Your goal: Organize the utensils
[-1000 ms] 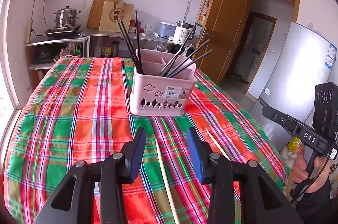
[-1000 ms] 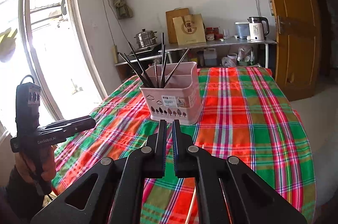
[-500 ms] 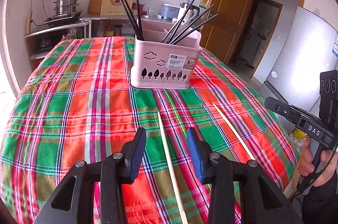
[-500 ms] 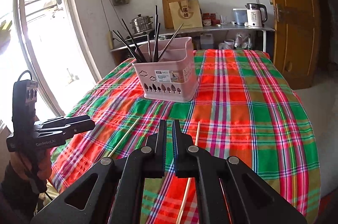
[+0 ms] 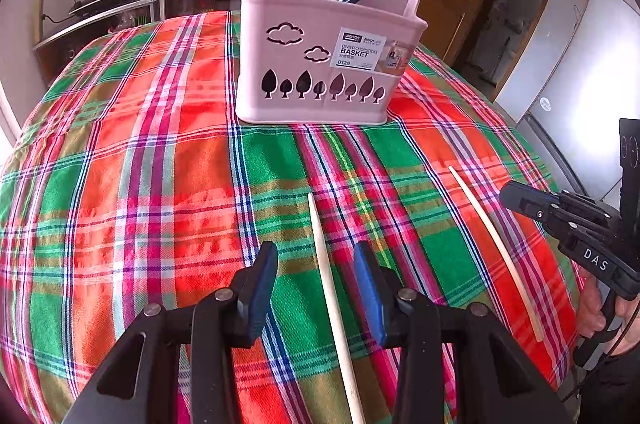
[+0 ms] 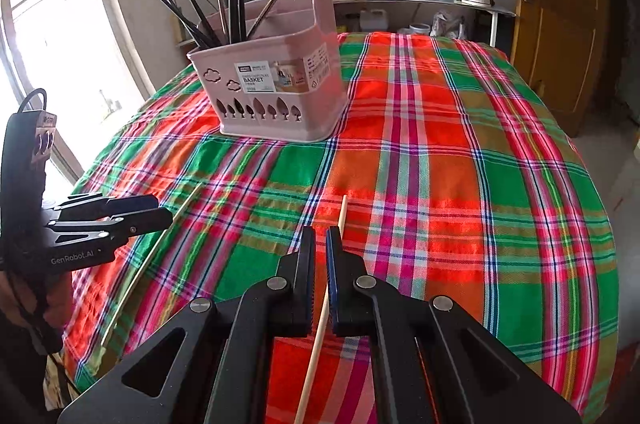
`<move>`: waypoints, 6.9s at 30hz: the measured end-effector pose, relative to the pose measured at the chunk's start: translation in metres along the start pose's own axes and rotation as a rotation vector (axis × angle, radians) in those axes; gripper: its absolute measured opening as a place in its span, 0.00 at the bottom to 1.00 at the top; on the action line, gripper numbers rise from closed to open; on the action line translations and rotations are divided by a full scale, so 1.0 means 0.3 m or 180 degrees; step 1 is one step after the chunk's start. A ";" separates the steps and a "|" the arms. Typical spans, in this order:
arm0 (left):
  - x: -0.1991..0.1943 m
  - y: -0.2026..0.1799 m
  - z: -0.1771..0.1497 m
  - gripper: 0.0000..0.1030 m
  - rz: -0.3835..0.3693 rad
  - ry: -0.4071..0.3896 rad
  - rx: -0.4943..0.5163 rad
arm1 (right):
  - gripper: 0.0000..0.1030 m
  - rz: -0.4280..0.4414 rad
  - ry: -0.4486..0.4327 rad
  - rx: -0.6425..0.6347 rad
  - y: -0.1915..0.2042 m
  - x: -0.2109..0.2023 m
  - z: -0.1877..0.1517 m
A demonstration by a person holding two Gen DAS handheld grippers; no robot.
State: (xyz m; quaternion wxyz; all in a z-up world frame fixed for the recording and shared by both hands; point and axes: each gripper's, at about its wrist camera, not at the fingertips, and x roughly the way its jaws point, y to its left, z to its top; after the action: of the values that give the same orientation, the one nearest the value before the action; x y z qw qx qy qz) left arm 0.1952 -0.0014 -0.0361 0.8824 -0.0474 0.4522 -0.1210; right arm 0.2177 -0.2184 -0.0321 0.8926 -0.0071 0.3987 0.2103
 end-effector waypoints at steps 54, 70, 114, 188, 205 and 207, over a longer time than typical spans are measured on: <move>-0.369 -0.034 0.268 0.04 0.0068 -0.0806 0.0181 | 0.05 0.0279 -0.0747 -0.0111 0.069 -0.244 0.261; -0.460 -0.037 0.144 0.04 0.0095 -0.0823 0.0257 | 0.05 0.0284 -0.0748 -0.0263 0.118 -0.311 0.203; -0.389 0.102 0.751 0.04 0.0019 -0.1607 -0.0023 | 0.05 0.0462 -0.1501 -0.0105 0.221 -0.134 0.716; -0.514 -0.106 -0.164 0.33 0.0352 -0.1392 0.0158 | 0.37 0.0135 -0.1193 -0.0233 0.252 -0.400 -0.064; -0.506 -0.130 -0.282 0.33 0.0411 -0.1330 0.0086 | 0.37 -0.0038 -0.1100 -0.0185 0.295 -0.402 -0.176; -0.501 -0.129 -0.283 0.33 0.0416 -0.1325 0.0081 | 0.37 -0.0039 -0.1084 -0.0191 0.298 -0.394 -0.183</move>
State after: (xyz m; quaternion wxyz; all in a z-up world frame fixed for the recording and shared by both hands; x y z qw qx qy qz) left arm 0.0353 0.0018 0.0399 0.9632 -0.0308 0.2608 -0.0568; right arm 0.0744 -0.1905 0.0289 0.9479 -0.0004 0.2352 0.2148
